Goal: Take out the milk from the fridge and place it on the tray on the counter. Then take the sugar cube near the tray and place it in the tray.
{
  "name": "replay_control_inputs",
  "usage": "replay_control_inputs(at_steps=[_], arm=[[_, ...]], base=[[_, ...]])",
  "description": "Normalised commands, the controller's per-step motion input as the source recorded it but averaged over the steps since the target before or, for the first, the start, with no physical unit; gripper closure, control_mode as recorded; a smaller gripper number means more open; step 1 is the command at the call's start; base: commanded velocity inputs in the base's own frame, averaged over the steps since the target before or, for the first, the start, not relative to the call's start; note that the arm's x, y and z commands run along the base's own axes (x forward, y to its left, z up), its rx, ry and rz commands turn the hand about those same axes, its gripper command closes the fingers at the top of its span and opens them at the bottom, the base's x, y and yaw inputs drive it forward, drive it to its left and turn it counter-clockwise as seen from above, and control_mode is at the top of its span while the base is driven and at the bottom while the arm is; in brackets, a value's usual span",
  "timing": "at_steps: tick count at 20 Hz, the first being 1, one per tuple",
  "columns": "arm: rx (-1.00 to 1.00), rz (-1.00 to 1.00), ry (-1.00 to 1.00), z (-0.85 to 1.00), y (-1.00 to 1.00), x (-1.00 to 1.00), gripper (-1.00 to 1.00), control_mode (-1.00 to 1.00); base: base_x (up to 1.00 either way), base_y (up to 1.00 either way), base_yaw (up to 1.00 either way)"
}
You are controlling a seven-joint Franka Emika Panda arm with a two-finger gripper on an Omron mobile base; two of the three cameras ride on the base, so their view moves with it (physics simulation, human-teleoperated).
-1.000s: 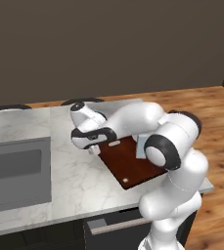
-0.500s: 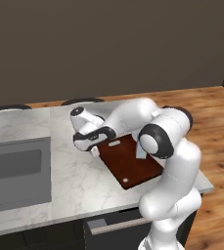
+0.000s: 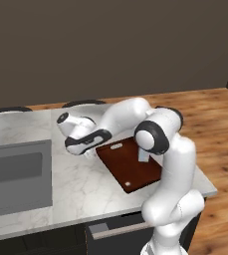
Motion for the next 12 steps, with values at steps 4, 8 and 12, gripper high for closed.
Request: replay_control_inputs(at_steps=[4,8,12], arm=[[-0.17,0.0,-0.01,-0.04,0.03,0.04,-1.0,-1.0],[-0.11,0.02,0.0,-0.05,0.0,0.1,-1.0,-1.0],[-0.09,0.05,0.0,-0.06,0.0,0.03,-1.0,-1.0]], base=[[0.0,0.0,0.0],[0.0,0.0,0.0],[0.0,0.0,0.0]])
